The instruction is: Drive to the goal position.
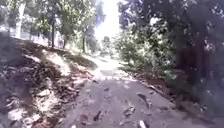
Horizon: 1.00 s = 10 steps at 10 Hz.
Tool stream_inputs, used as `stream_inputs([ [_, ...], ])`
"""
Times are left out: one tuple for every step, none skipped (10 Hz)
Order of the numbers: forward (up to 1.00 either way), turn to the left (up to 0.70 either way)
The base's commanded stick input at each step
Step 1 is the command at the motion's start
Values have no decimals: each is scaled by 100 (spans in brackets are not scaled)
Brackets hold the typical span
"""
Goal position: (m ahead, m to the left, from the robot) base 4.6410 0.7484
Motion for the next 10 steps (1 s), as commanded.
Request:
stream_inputs([
  [50,0],
  [50,0],
  [50,0],
  [50,0],
  [50,0],
  [50,0],
  [50,0],
  [50,0],
  [50,0],
  [50,0],
])
